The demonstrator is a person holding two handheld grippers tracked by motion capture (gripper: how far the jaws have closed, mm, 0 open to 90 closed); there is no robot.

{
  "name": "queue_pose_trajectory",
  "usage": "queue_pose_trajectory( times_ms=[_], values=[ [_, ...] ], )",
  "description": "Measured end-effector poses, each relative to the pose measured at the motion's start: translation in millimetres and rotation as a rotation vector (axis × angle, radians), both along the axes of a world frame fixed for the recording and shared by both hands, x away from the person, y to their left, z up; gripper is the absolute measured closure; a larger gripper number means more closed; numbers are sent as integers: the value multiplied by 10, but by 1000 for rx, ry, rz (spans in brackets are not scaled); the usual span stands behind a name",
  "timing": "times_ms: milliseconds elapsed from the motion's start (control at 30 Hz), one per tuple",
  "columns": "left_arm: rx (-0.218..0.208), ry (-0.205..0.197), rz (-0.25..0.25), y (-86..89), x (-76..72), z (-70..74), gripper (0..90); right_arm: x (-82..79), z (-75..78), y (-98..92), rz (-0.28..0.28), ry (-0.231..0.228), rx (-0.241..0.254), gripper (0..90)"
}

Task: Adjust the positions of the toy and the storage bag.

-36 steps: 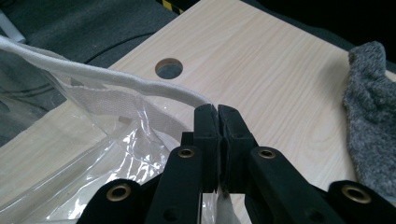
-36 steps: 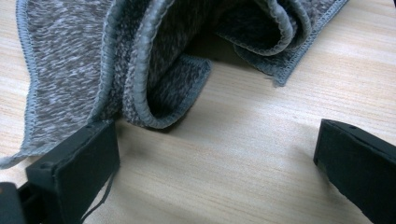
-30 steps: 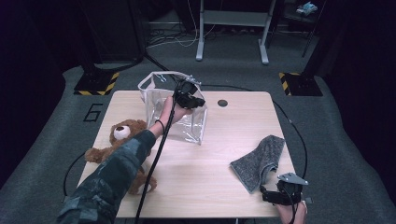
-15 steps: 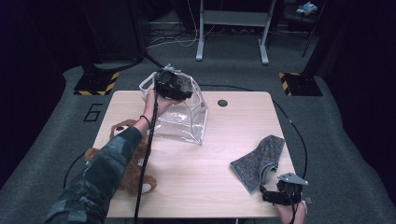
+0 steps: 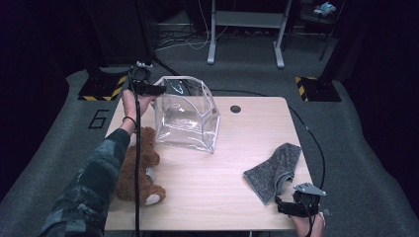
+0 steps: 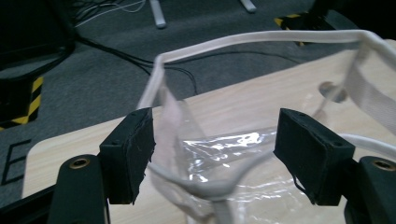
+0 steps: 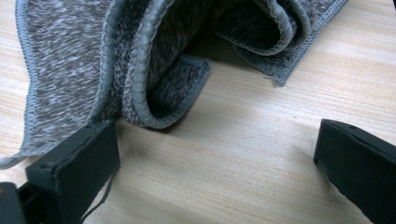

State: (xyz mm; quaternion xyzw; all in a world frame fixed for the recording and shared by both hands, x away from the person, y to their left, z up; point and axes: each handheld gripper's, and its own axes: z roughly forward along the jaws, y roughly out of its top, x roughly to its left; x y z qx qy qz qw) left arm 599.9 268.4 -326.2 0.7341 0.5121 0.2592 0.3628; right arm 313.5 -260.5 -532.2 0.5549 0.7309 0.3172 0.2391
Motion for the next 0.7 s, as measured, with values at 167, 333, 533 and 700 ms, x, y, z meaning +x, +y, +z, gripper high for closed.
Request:
queue_pose_trajectory(
  times_ms=[167,333,533,700],
  values=[
    [2,48,56,87,85,-109,289,0,0,0,0,0,0,0],
    [9,63,70,122,110,-168,296,0,0,0,1,0,0,0],
    [14,104,83,184,131,-204,315,-2,1,2,-2,3,2,0],
    [-71,184,37,233,131,-250,389,-2,1,2,-2,2,2,0]
  ],
)
